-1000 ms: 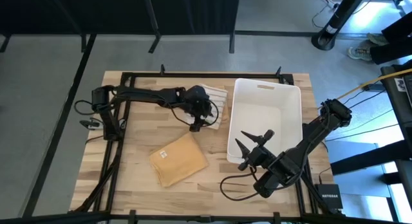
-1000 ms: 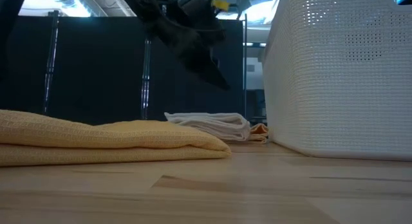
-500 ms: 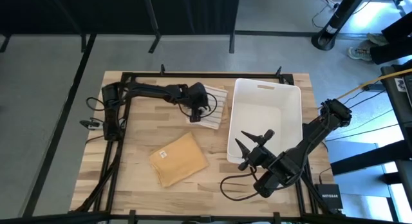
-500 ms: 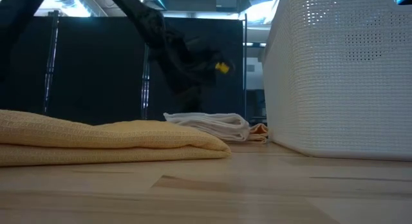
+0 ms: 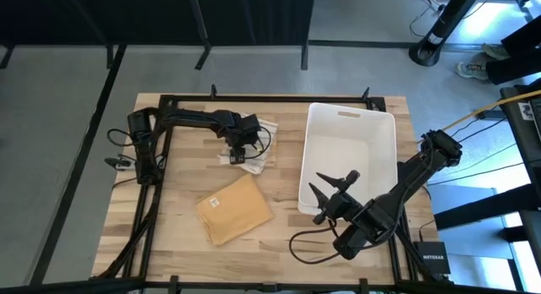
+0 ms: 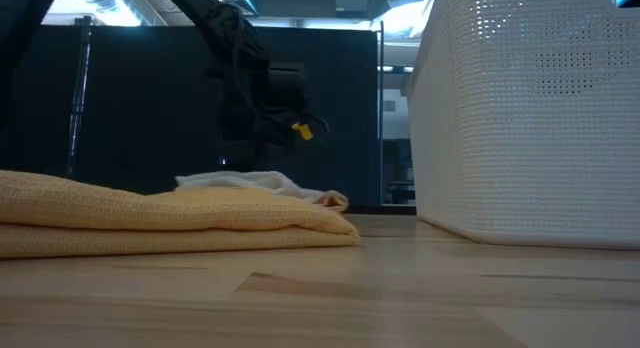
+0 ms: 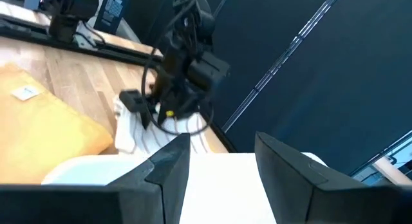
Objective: Fold towel
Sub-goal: Adjust the white towel, then move the white laundry bin to the top of the table
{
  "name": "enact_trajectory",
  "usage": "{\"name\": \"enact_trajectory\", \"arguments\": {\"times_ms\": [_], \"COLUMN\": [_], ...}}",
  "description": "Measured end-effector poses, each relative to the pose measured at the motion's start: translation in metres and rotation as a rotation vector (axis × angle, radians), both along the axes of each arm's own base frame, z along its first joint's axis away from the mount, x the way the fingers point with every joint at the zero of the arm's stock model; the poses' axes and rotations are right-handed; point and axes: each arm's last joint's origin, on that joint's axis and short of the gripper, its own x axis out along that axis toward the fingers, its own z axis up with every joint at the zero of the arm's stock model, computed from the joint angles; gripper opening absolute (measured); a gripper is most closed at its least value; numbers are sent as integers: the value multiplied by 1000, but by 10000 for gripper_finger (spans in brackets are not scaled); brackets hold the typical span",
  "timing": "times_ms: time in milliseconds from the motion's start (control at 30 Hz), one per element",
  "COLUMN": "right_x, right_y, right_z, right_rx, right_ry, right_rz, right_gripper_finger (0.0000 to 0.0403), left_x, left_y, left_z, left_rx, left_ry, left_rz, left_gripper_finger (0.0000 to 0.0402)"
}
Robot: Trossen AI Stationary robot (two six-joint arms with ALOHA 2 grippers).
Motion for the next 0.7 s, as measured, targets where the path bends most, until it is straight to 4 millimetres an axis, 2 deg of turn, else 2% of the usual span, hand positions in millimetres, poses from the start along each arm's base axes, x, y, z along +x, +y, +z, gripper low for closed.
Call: {"name": "enact_trajectory", "arguments": {"times_ms": [133,400,567,700], "right_x": [0,1,4,14], "right_y": [0,1,4,-2], "right_z": [0,1,12,27], "right_rx": [-1,15,35,73], "right_ry": [8,-9,-32,-29], "right_rz": [3,3,6,-17], "right_gripper_finger": [177,177,177,177], "left_x": [-20,-64,-89,-95], "left_y": [-8,-30,-41,-48], "left_z": [6,44,51,57], "left_rx": [4,109,148,127], "left_ry": [-21,-412,-654,-808], "left_rz": [19,66,97,119], "left_gripper_finger": [186,186,186,186]}}
